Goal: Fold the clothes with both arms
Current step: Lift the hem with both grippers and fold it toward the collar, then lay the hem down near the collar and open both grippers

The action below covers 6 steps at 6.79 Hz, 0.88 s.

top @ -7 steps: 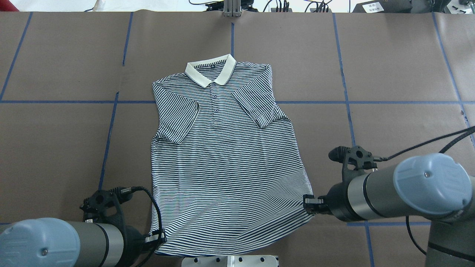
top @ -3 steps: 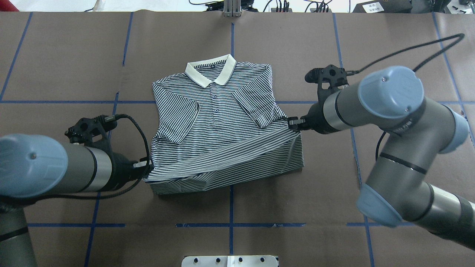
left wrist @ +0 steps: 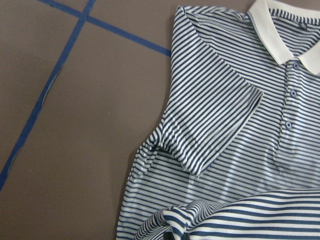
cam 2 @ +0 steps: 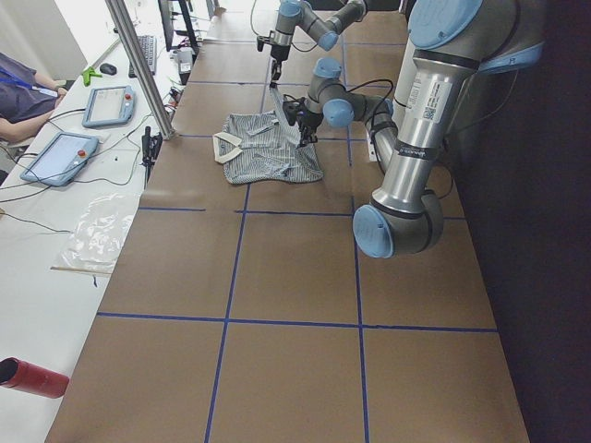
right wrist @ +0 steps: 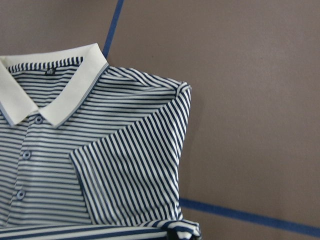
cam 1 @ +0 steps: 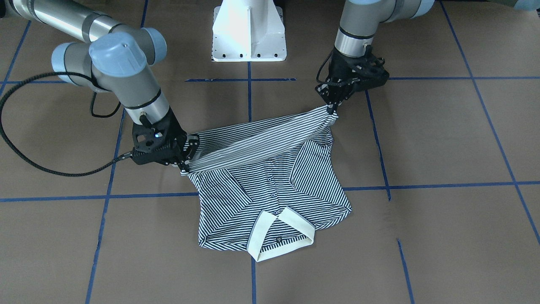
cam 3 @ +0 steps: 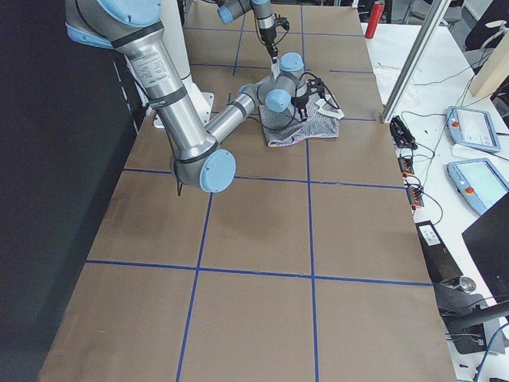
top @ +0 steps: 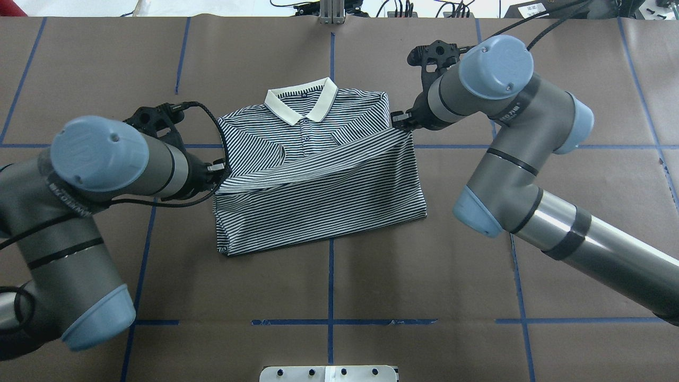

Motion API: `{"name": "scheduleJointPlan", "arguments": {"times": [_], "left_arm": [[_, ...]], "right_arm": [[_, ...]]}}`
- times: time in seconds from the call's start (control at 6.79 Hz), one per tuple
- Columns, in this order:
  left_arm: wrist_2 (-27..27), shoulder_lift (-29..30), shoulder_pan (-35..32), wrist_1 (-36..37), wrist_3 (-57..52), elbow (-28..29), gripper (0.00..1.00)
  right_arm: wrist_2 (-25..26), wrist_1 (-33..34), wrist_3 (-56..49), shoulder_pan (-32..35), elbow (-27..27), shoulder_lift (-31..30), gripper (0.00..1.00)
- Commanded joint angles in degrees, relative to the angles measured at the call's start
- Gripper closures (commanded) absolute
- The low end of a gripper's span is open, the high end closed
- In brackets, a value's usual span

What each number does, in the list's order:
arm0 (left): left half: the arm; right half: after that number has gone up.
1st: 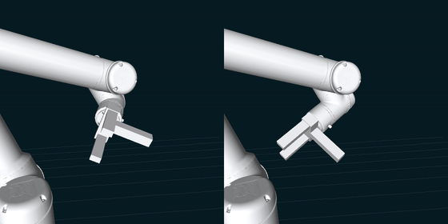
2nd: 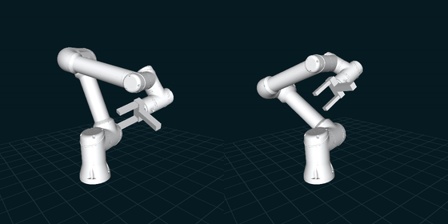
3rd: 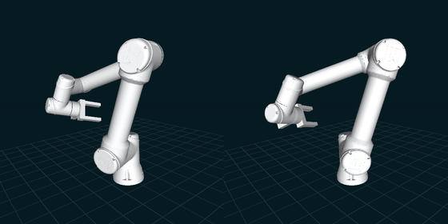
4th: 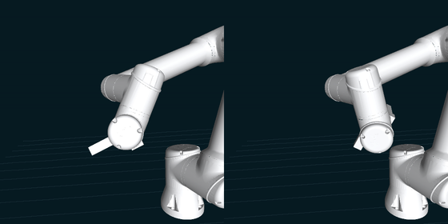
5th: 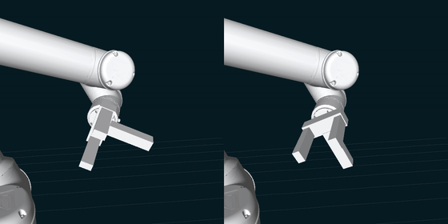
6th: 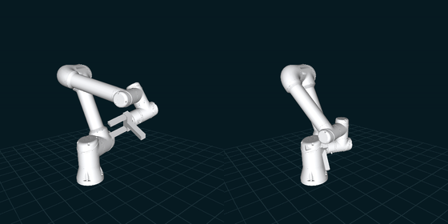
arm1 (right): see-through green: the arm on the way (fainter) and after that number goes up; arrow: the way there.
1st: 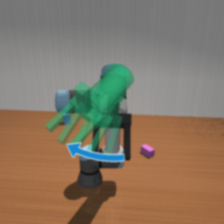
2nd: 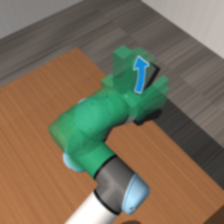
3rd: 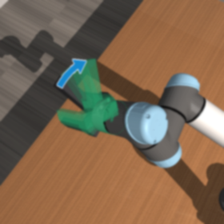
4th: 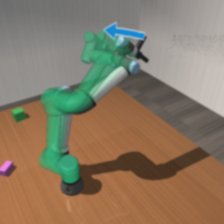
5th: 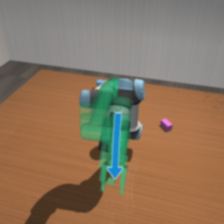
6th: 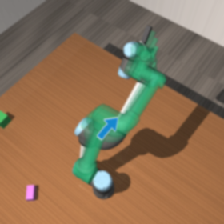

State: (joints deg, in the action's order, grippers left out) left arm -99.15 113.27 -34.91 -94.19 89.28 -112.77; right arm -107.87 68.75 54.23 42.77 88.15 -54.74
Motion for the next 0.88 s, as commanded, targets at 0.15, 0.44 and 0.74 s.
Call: {"name": "scheduleJointPlan", "arguments": {"times": [0.15,0.44,0.74], "left_arm": [[0.0,4.7,-7.4,-20.5,-2.4,23.6,1.0],[0.0,6.3,-8.7,-23.1,-2.9,28.6,1.0],[0.0,7.5,-8.7,-23.2,-2.9,30.3,1.0]], "right_arm": [[0.8,-9.6,-0.4,2.0,-19.9,9.1,1.0],[1.3,-9.5,-0.4,2.7,-24.3,12.0,1.0],[2.6,-9.5,-0.4,3.3,-28.6,15.4,1.0]]}}
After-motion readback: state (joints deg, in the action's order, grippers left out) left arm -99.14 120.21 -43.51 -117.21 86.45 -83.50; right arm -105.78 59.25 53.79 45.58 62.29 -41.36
